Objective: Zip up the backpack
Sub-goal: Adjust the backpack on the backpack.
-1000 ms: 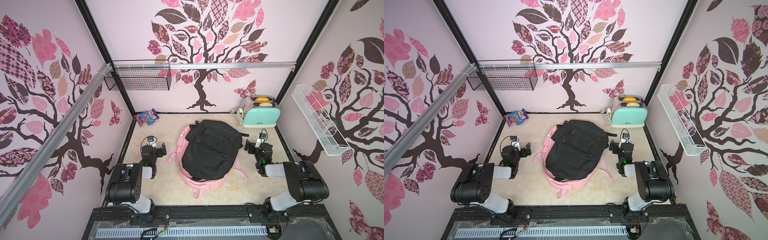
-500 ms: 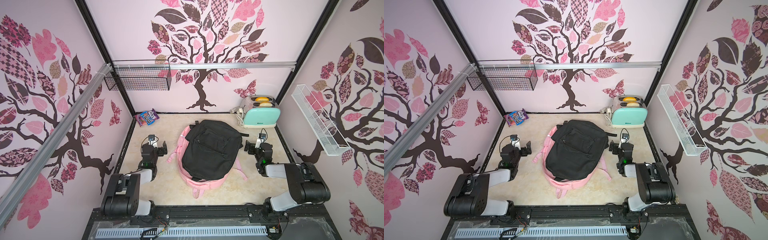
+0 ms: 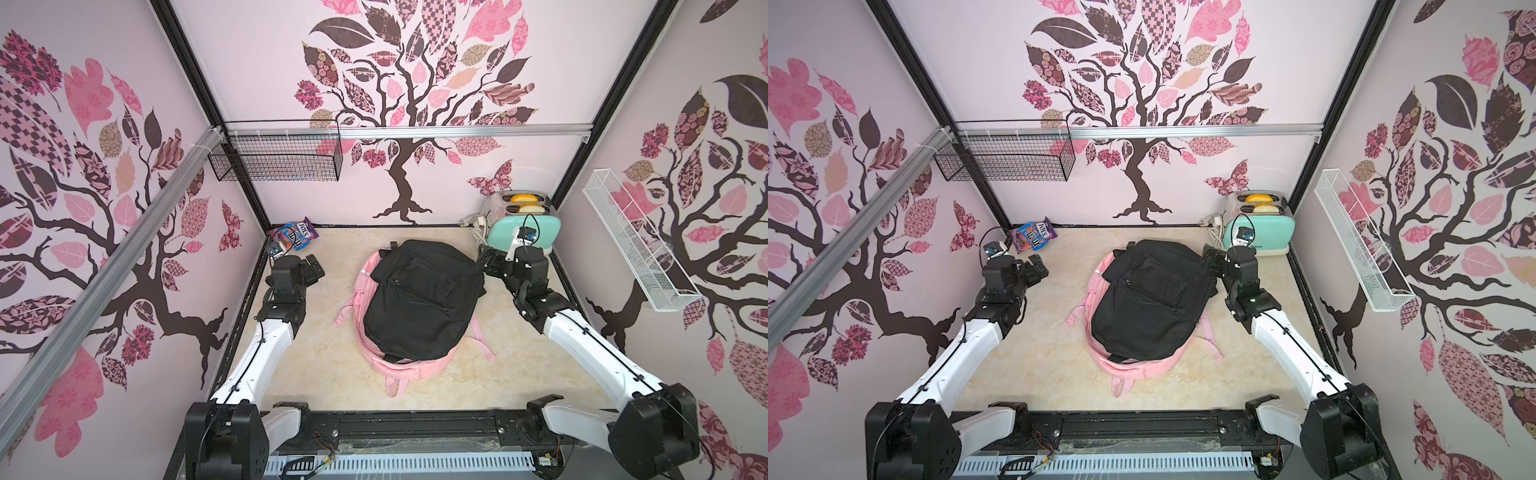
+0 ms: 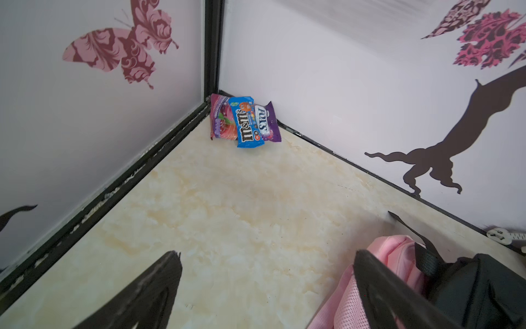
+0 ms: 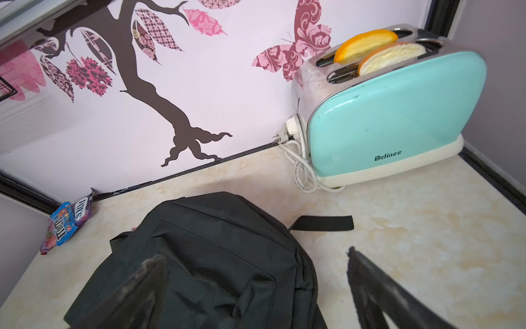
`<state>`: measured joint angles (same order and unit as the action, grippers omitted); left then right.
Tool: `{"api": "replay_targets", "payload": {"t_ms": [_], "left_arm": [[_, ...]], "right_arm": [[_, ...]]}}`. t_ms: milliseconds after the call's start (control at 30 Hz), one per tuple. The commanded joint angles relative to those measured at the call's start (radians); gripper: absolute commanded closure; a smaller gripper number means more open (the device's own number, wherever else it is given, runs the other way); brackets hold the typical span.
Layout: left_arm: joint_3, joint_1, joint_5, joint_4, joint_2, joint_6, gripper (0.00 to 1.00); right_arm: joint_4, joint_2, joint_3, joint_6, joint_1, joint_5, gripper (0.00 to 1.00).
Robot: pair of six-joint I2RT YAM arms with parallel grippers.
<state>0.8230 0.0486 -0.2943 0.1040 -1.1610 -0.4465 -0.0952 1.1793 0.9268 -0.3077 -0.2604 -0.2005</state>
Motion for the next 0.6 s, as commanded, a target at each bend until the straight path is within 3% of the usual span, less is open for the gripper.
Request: {"api": "replay_targets", "payload": {"t_ms": [0,67,167,367,500,567], "left_arm": [[-0.06,0.002,0.004,0.132,0.028,-0.124,0.02],[-0.147,0.003,0.038,0.053,0.095,-0.192,0.02],[-0.243,0.002,0.192,-0.1,0.203,-0.11,0.02],[-0.346,0.005,0.164,-0.178,0.363,-0.129,0.02],[-0.332,0.027,0.18,-0.241,0.29,-0.132,0.02],[-0.254,0.067,0.165,-0.227,0.203,-0.142,0.02]], "right_arm": [[-0.295,0.01,0.083,-0.117,0.013,0.052,0.01],[-0.383,0.024,0.13,-0.167,0.026,0.053,0.01],[-0.435,0.034,0.166,-0.164,0.069,0.153,0.01],[-0.414,-0.05,0.124,-0.162,0.07,0.184,0.01],[-0.373,-0.121,0.083,-0.14,0.069,0.292,0.01],[-0.341,-0.163,0.053,-0.141,0.07,0.331,0.01]]}}
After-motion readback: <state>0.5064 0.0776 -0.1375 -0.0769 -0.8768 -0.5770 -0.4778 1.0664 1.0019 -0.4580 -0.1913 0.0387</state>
